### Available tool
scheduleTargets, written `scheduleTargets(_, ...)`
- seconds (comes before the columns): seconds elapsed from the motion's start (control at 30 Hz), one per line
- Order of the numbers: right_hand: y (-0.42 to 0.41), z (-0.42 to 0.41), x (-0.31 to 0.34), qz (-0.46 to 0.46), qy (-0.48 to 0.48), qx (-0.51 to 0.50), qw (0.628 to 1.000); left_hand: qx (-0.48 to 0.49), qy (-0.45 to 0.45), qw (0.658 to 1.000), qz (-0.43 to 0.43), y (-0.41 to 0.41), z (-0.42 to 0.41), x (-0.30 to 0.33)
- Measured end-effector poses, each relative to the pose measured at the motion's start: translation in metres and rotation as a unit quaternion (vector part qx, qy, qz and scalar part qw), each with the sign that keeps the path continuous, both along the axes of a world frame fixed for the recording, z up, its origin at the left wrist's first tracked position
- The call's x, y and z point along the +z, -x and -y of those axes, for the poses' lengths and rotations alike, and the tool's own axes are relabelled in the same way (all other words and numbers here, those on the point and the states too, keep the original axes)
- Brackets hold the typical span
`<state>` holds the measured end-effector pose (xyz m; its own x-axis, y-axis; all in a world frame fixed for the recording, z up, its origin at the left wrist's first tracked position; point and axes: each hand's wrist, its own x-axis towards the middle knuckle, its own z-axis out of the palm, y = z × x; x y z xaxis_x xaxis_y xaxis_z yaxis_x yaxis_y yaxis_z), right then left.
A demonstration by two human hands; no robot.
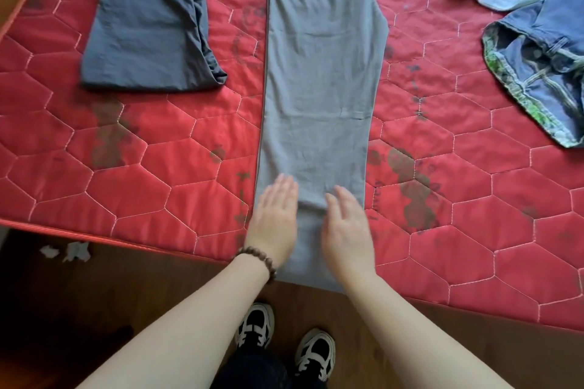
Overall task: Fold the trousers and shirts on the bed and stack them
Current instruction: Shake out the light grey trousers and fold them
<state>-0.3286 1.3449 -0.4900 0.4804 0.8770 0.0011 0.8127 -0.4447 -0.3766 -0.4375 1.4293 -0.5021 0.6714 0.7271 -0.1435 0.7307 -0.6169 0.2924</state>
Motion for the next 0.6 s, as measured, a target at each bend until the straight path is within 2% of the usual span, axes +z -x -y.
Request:
scheduleTargets(0.03,0.007,-0.005,-0.005,-0.026,0.027,0.059,0.998,-0.057,0.018,0.997,-0.041,-0.006,0.004,-0.007)
scheduleTargets(0.1,0.009,-0.009,-0.019,-0.061,0.08,0.128,0.987,-0.107,0.011,0.988,-0.112,-0.007,0.002,-0.021)
scheduleTargets(0.17,-0.004,-0.002,-0.034,0.004,0.1,0.137,0.986,-0.106,-0.021,0.986,-0.125,0.003,-0.009,-0.03)
scheduleTargets(0.23,-0.018,0.01,-0.042,0.055,0.132,0.087,0.986,-0.06,-0.032,0.991,-0.114,0.018,-0.019,-0.033)
scheduleTargets(0.37,-0.023,0.03,-0.045,0.06,0.169,-0.057,0.982,0.059,-0.028,0.991,-0.116,0.034,-0.018,-0.03)
scheduleTargets(0.43,-0.008,0.035,-0.038,0.055,0.151,-0.084,0.983,0.077,-0.026,0.992,-0.097,0.033,0.0,-0.025)
scheduleTargets(0.53,0.023,0.05,-0.038,0.052,0.104,0.057,0.992,-0.074,-0.038,0.993,-0.079,0.038,0.042,-0.029)
scheduleTargets(0.6,0.032,0.065,-0.043,0.059,0.119,0.11,0.985,-0.095,-0.017,0.992,-0.083,0.046,0.062,-0.028)
